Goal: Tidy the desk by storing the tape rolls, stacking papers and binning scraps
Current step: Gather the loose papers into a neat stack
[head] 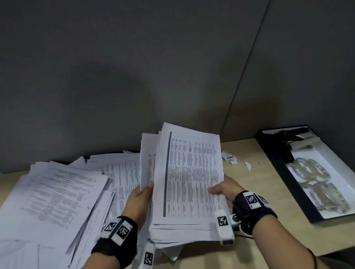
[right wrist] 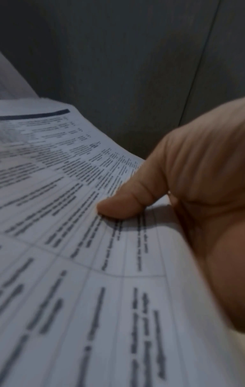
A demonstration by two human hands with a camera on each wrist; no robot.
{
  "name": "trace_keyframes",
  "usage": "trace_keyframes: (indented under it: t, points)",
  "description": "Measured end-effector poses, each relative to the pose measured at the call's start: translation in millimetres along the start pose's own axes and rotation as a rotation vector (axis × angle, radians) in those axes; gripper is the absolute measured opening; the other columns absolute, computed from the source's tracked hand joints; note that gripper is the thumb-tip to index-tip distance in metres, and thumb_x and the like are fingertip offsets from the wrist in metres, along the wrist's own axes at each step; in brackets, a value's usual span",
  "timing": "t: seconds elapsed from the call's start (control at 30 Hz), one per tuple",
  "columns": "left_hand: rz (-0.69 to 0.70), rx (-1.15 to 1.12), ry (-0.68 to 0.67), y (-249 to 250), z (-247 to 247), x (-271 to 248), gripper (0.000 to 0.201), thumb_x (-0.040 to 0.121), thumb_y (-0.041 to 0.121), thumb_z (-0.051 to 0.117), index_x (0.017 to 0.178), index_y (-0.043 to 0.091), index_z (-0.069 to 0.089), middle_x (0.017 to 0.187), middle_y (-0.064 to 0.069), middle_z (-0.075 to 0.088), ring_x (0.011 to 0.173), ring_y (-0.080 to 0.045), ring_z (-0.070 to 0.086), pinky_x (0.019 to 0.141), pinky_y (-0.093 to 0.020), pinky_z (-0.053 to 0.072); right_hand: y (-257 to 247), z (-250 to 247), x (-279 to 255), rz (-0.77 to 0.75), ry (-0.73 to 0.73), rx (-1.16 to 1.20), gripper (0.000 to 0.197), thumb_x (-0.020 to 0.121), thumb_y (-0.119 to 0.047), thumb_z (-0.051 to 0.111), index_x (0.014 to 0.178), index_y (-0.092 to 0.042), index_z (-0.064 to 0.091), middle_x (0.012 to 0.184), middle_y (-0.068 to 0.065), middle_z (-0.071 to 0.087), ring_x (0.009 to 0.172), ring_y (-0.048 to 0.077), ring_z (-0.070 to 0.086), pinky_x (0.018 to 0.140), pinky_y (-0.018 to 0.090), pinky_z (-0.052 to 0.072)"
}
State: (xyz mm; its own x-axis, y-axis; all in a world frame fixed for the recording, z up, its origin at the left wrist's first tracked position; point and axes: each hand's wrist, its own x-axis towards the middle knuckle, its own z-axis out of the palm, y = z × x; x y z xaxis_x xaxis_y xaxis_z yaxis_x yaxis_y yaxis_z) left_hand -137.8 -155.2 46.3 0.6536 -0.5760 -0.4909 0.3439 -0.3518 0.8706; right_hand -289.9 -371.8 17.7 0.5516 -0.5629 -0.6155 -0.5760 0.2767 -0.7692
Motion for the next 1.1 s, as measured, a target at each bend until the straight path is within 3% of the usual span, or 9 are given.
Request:
trace_keyframes:
  t: [0.07, 0.17, 0.23, 0.3, 0.37, 0.47, 0.67, 0.83, 1.1]
  points:
    - [-0.016, 0.034, 0.012, -2, -3, 0, 0.041, 0.097, 0.04, 0.039, 0.103, 0.007, 0.062, 0.081, -0.005, 0.074, 0.072, -0.013, 0.07, 0.08, -0.037, 0.055, -2, 8, -1, 0.002, -0.025, -0.02, 0.045, 0.075, 0.016, 0.062, 0.114, -0.005, 0.06, 0.107, 0.013, 0.07, 0.099, 0.03, 0.066, 0.089, 0.041, 0.053]
    - [-0.035, 0.086, 0.034, -6, -7, 5, 0.075, 0.09, 0.066, 0.027, 0.132, 0.009, 0.051, 0.124, -0.014, 0.061, 0.11, -0.026, 0.06, 0.095, -0.04, 0.047, -8, 21, -7, -0.015, 0.001, -0.088, 0.037, 0.075, 0.016, 0.062, 0.105, -0.005, 0.064, 0.093, 0.008, 0.069, 0.09, 0.025, 0.064, 0.077, 0.03, 0.052]
    - [-0.051, 0.067, 0.046, -8, -9, 8, 0.07, 0.086, 0.063, 0.047, 0.126, 0.006, 0.054, 0.115, -0.017, 0.065, 0.098, -0.028, 0.065, 0.08, -0.038, 0.055, -12, 28, -12, -0.023, 0.013, -0.084, 0.035, 0.074, 0.018, 0.059, 0.103, -0.002, 0.065, 0.091, 0.012, 0.067, 0.087, 0.026, 0.062, 0.077, 0.032, 0.05]
    - [-0.006, 0.027, 0.057, -3, -9, 9, 0.031, 0.086, 0.026, 0.067, 0.107, 0.005, 0.059, 0.097, -0.018, 0.069, 0.077, -0.025, 0.068, 0.061, -0.031, 0.055, -17, 33, -21, -0.056, 0.048, -0.069, 0.035, 0.074, 0.02, 0.056, 0.102, 0.0, 0.063, 0.094, 0.019, 0.065, 0.084, 0.026, 0.06, 0.076, 0.035, 0.05]
    - [0.042, 0.017, 0.062, 3, -12, 10, 0.02, 0.083, 0.008, 0.069, 0.1, 0.007, 0.058, 0.094, -0.019, 0.069, 0.076, -0.026, 0.067, 0.061, -0.031, 0.053, -25, 36, -31, -0.117, 0.088, -0.005, 0.035, 0.076, 0.019, 0.053, 0.097, -0.007, 0.063, 0.099, 0.019, 0.066, 0.087, 0.026, 0.061, 0.079, 0.035, 0.05]
    - [0.144, -0.104, 0.114, 18, -14, 10, 0.031, 0.081, 0.01, 0.071, 0.109, 0.007, 0.057, 0.093, -0.011, 0.068, 0.084, -0.027, 0.065, 0.067, -0.032, 0.051, -47, 45, -49, -0.256, 0.16, 0.141, 0.04, 0.083, 0.015, 0.053, 0.094, -0.022, 0.058, 0.1, 0.006, 0.066, 0.095, 0.021, 0.063, 0.088, 0.035, 0.051]
    - [0.42, -0.231, 0.152, 54, -22, -2, 0.031, 0.072, -0.002, 0.076, 0.089, 0.023, 0.067, 0.088, 0.007, 0.073, 0.088, -0.014, 0.067, 0.076, -0.034, 0.054, -74, 59, -57, -0.376, 0.222, 0.278, 0.034, 0.085, 0.006, 0.06, 0.117, -0.003, 0.056, 0.101, 0.002, 0.067, 0.092, 0.014, 0.064, 0.073, 0.018, 0.05]
    - [0.389, -0.197, 0.165, 48, -33, -7, 0.033, 0.063, 0.005, 0.083, 0.092, 0.01, 0.07, 0.088, -0.002, 0.075, 0.087, -0.022, 0.071, 0.073, -0.034, 0.057, -66, 68, -64, -0.469, 0.193, 0.291, 0.045, 0.069, 0.012, 0.074, 0.098, -0.018, 0.057, 0.101, 0.006, 0.067, 0.098, 0.021, 0.064, 0.085, 0.039, 0.054]
    - [0.354, -0.172, 0.102, 43, -32, -10, 0.029, 0.064, -0.004, 0.08, 0.087, 0.009, 0.07, 0.078, 0.002, 0.075, 0.073, -0.009, 0.071, 0.063, -0.022, 0.057, -52, 70, -59, -0.48, 0.18, 0.404, 0.041, 0.047, 0.001, 0.054, 0.086, -0.009, 0.063, 0.083, 0.008, 0.069, 0.078, 0.021, 0.066, 0.06, 0.031, 0.052]
